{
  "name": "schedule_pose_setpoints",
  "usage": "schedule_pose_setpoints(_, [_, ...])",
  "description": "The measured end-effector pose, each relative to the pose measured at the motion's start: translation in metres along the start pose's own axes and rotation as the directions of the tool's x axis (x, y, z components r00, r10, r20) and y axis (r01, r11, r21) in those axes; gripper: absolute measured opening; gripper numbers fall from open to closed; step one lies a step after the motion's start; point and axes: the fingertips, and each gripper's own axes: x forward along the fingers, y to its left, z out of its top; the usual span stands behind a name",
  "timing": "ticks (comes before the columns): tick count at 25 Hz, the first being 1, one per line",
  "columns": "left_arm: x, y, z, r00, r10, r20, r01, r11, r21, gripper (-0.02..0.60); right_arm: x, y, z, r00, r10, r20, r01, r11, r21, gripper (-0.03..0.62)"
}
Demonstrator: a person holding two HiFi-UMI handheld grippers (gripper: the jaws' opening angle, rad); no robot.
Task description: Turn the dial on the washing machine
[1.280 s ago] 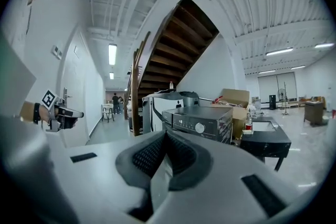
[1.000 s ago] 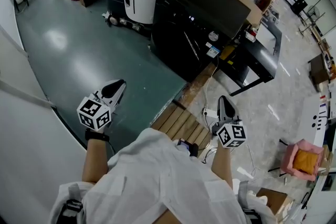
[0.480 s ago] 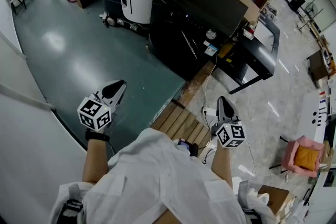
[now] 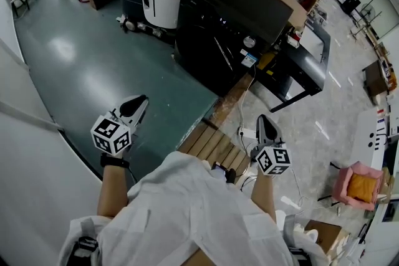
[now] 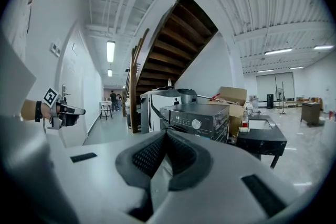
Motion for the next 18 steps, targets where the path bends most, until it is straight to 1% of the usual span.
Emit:
schedule_pose_setpoints(4, [0.006, 0.001, -0.001, 1.000, -0.007, -0.006, 0.007, 1.000, 0.000, 0.037, 0.002, -0.007, -0.002, 1.000, -0.009, -0.009, 0.009, 1.000, 0.004, 0.002])
schedule_pose_setpoints(9, [0.018, 0.010, -0.007, 1.000, 0.013, -0.020, -0.014, 1.000, -0.010, 0.037, 0.021, -0.017, -0.008, 1.000, 0.007, -0.026, -0.007, 1.000, 0.010, 0.002])
schedule_pose_setpoints(15, [0.048, 0.030, 0.002, 0.998, 0.050, -0.036, -0.050, 0.999, -0.013, 0.037, 0.070, -0.040, -0.006, 0.998, 0.036, -0.044, -0.035, 0.999, 0.018, 0.002])
schedule_pose_setpoints(18, [0.072, 0.037, 0.011, 0.997, 0.056, -0.047, -0.057, 0.998, -0.010, 0.037, 0.099, -0.058, 0.001, 0.998, 0.045, -0.044, -0.044, 0.999, 0.021, 0.002])
